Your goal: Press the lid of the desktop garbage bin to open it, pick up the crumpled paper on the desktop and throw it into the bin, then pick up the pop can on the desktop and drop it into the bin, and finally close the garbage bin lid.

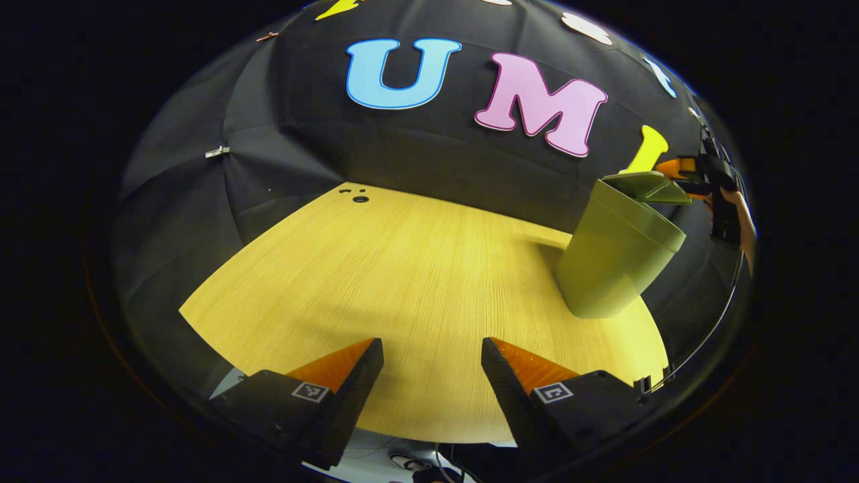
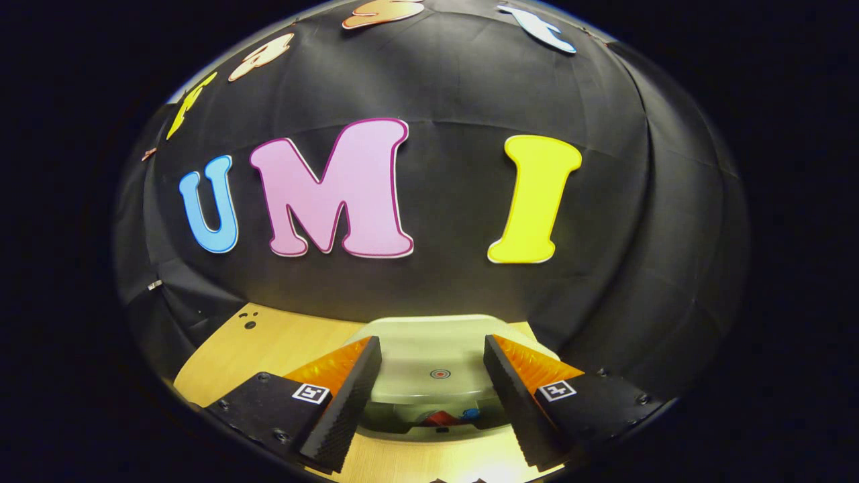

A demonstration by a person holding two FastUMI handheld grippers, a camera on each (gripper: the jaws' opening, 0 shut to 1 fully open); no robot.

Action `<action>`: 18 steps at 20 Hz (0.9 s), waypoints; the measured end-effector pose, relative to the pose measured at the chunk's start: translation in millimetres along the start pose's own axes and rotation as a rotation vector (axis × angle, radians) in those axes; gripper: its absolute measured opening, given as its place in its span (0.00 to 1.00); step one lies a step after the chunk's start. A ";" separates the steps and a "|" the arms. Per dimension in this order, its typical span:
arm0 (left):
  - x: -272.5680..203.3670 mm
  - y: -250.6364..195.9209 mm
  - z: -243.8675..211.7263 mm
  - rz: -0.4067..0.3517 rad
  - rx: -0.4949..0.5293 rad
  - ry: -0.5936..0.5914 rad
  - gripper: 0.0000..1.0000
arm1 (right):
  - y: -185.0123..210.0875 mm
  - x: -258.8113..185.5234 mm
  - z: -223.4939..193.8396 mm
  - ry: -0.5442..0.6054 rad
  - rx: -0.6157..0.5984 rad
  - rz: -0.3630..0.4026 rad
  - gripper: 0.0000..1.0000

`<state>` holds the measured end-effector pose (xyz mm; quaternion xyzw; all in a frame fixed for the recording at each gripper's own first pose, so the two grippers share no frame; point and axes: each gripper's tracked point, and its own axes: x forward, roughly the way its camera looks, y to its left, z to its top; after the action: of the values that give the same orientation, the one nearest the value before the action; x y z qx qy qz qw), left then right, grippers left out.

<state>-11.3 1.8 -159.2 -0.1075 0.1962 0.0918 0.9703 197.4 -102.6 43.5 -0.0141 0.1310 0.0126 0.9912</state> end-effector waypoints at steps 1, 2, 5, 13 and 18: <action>-2.1 0.8 -4.4 0.002 0.000 0.004 0.96 | -0.6 0.1 -7.8 0.007 0.001 0.000 0.96; -4.2 0.7 -7.2 0.002 0.001 0.008 0.95 | -1.9 -0.1 -15.2 0.015 0.001 -0.001 0.96; -9.3 1.2 -13.5 0.006 0.003 0.013 0.95 | -2.8 0.0 -31.7 0.032 0.012 0.003 0.96; -17.6 3.4 -19.1 0.022 -0.007 0.009 0.95 | -4.2 -0.7 -51.4 0.048 -0.005 -0.007 0.96; -14.5 2.8 -21.8 0.025 -0.023 0.014 0.95 | -4.3 -1.1 -53.5 0.037 0.013 -0.004 0.97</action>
<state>-32.9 -2.8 -173.4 -0.1169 0.2033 0.1054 0.9664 182.6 -108.6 -7.7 -0.0082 0.1494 0.0097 0.9887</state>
